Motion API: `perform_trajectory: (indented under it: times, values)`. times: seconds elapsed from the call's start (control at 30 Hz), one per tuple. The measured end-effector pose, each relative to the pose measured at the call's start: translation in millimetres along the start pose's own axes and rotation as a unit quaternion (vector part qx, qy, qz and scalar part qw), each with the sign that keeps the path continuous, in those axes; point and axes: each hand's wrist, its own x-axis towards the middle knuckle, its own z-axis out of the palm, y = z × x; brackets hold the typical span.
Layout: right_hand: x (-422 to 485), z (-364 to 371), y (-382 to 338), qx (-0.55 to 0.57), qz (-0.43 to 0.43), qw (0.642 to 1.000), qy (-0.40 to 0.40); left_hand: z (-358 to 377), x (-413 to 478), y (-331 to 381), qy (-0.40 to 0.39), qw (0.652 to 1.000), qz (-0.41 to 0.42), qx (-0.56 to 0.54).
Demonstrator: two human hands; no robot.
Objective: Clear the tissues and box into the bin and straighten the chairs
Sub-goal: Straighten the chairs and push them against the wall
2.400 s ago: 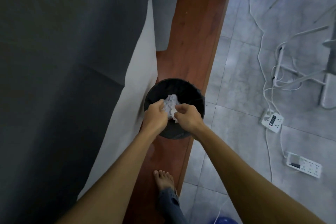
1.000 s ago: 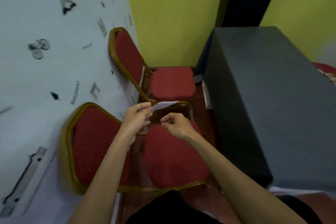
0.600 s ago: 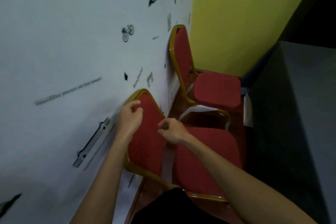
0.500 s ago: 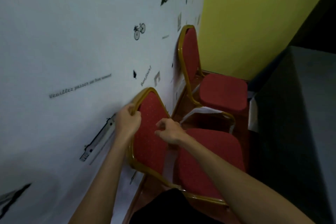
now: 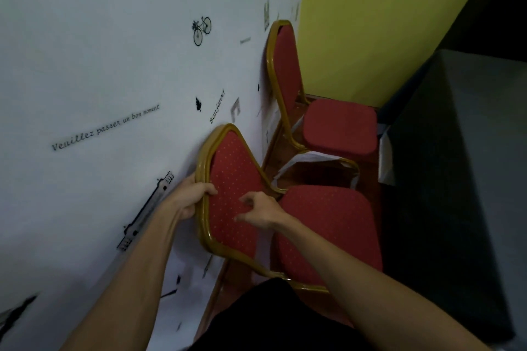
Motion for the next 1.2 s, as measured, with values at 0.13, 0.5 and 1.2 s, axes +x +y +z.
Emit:
perform_trajectory:
  times: [0.13, 0.5, 1.2]
  values:
    - [-12.3, 11.0, 6.7, 0.012, 0.0, 1.0, -0.012, 15.5, 4.8, -3.0, -0.05, 0.999, 0.006, -0.011]
    - [-23.4, -20.6, 25.5, -0.046, 0.004, 0.998, -0.034, 76.3, 26.7, 10.0, -0.142, 0.99, 0.005, 0.015]
    - [-30.4, -38.8, 52.0, -0.084, 0.063, 0.974, 0.2, 159.3, 69.5, 32.6, -0.239, 0.968, -0.021, 0.071]
